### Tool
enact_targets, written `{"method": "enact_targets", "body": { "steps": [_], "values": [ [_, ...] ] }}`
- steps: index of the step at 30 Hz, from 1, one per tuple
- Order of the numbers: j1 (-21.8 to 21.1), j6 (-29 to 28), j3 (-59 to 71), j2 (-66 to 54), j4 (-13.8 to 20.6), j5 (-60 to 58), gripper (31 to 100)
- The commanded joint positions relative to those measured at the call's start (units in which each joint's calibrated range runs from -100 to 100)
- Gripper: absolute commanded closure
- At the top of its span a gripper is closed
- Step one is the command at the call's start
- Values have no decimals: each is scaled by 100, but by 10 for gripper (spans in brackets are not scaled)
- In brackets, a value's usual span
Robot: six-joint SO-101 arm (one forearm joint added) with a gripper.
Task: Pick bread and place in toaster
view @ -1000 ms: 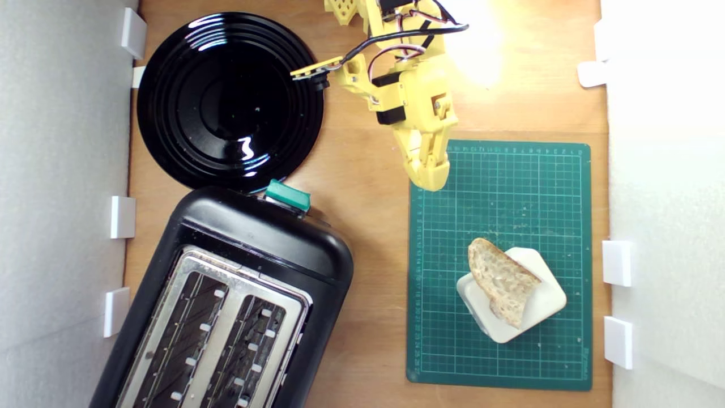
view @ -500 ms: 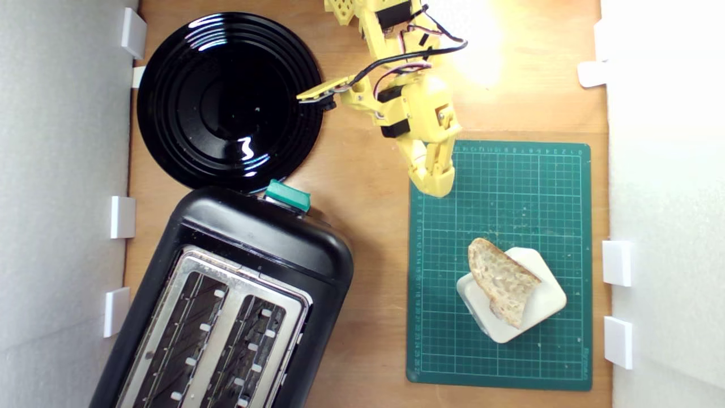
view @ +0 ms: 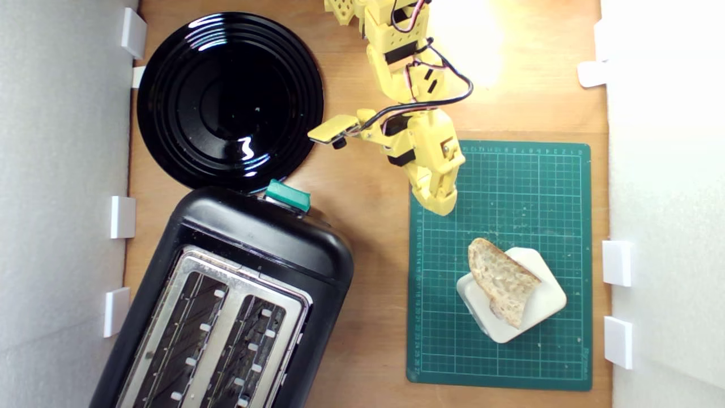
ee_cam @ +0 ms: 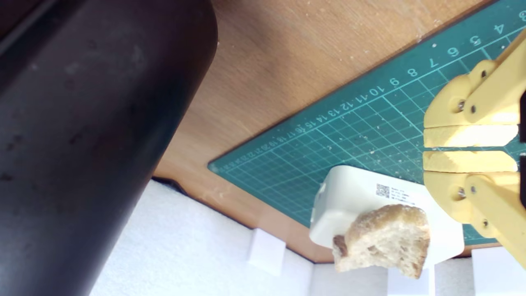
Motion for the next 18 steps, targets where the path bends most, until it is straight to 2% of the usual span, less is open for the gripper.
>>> {"method": "enact_targets", "body": {
  "steps": [1,11,15,18],
  "values": [
    [-98,34,-347,86,17,-173,990],
    [-147,-14,-565,194,17,-301,993],
    [-139,18,-592,669,26,-1529,994],
    [-147,23,-728,1184,71,-1982,994]
  ]
}}
